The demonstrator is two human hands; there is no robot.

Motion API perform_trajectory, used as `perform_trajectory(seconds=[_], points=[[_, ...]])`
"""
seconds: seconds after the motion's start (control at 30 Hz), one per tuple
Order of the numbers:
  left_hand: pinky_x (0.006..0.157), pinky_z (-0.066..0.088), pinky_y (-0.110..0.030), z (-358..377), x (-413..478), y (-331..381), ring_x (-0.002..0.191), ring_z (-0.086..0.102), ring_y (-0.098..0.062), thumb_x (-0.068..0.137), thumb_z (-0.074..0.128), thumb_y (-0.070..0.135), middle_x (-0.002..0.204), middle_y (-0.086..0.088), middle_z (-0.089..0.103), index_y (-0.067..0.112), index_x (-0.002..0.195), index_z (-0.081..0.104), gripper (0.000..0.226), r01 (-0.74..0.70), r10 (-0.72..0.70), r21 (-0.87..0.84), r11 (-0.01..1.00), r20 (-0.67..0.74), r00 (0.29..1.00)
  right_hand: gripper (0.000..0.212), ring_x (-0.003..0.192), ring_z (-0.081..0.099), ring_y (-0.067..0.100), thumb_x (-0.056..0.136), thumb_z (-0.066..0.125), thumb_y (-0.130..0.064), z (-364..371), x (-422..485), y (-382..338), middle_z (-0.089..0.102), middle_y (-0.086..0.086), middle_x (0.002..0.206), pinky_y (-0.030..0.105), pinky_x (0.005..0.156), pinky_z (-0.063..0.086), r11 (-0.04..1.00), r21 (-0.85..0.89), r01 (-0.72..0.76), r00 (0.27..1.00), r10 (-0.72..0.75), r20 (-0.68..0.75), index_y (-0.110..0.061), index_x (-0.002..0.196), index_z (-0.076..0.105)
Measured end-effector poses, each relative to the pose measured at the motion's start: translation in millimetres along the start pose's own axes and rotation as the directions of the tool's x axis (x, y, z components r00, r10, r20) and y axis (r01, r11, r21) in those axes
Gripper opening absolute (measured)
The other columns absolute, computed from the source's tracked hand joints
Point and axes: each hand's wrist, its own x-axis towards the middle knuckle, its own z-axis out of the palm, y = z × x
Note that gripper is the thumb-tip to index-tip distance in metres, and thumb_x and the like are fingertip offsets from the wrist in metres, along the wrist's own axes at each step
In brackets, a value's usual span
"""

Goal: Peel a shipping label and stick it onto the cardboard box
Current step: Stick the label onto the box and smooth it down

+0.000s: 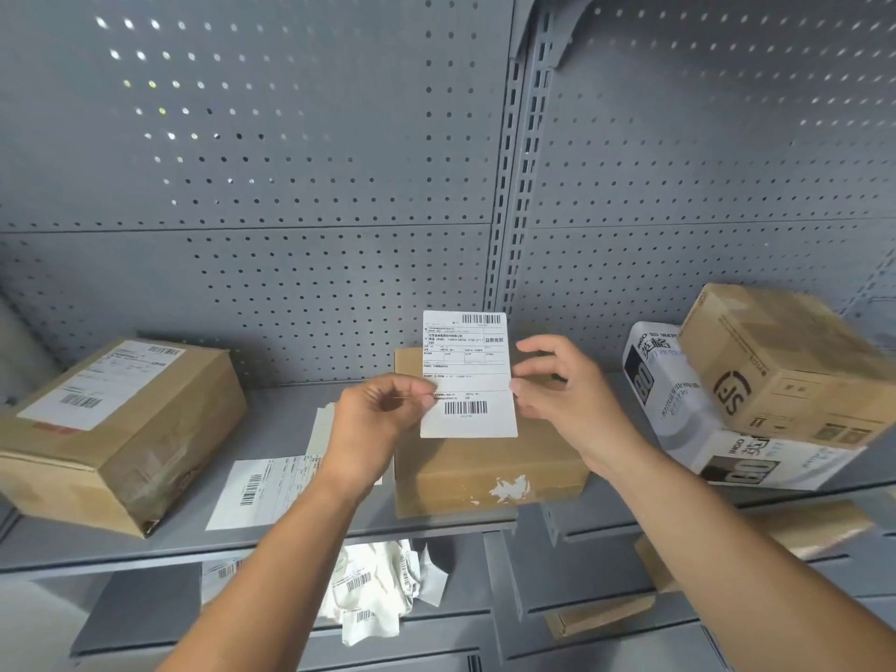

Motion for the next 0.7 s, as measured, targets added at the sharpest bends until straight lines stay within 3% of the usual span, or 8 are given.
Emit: perform_trajectory(seconds=[0.07,0.17,0.37,0.47,0.7], points=[[0.071,0.051,-0.021,2,2,-4,0.064,0.064,0.0,0.086,0.08,0.005,0.079,0.01,0.078,0.014,0.089,0.08,0.01,0.013,-0.013,0.005,1.0,-0.007,1.0,0.031,0.107,0.069,0.023,0.087,0.076,-0.008,2,1,11,0.073,-0.001,0.11,0.049,0.087,0.062,1.0,-0.025,0.015,1.0,-0.015,-0.014,-0.031,0.107,0.069],[0.066,0.05,-0.017,6,5,-9,0.061,0.062,0.001,0.086,0.079,0.003,0.077,0.012,0.077,0.013,0.09,0.079,0.01,0.021,-0.022,-0.014,1.0,-0.021,1.0,0.021,0.105,0.071,0.015,0.085,0.077,-0.012,5,3,23,0.077,-0.009,0.105,0.052,0.093,0.059,0.999,-0.032,0.019,0.999,-0.02,-0.025,-0.031,0.094,0.077],[0.076,0.056,-0.027,12,10,-14,0.07,0.069,-0.003,0.085,0.081,0.005,0.088,0.005,0.081,0.012,0.095,0.079,0.012,0.089,-0.089,-0.021,0.996,-0.01,0.996,0.016,0.092,0.075,0.006,0.084,0.079,-0.012,9,8,34,0.08,-0.01,0.096,0.039,0.091,0.06,0.999,-0.044,-0.008,0.997,0.005,-0.082,-0.026,0.091,0.08],[0.088,0.058,-0.033,14,15,-20,0.085,0.075,-0.013,0.083,0.085,0.01,0.095,0.002,0.082,0.02,0.098,0.081,0.018,0.096,-0.097,0.094,0.991,-0.002,0.995,0.016,0.09,0.074,0.001,0.083,0.08,-0.012,8,12,39,0.08,-0.01,0.094,0.029,0.089,0.06,0.996,-0.093,-0.009,0.995,-0.001,-0.101,-0.024,0.094,0.081],[0.078,0.054,-0.019,20,19,-28,0.069,0.068,-0.002,0.079,0.089,0.023,0.081,0.008,0.078,0.027,0.099,0.082,0.021,0.068,-0.071,0.341,0.937,-0.004,0.997,0.017,0.088,0.072,-0.002,0.083,0.08,-0.016,6,19,52,0.079,-0.012,0.094,0.023,0.087,0.059,0.965,-0.258,-0.039,0.995,0.015,-0.096,-0.021,0.099,0.081]])
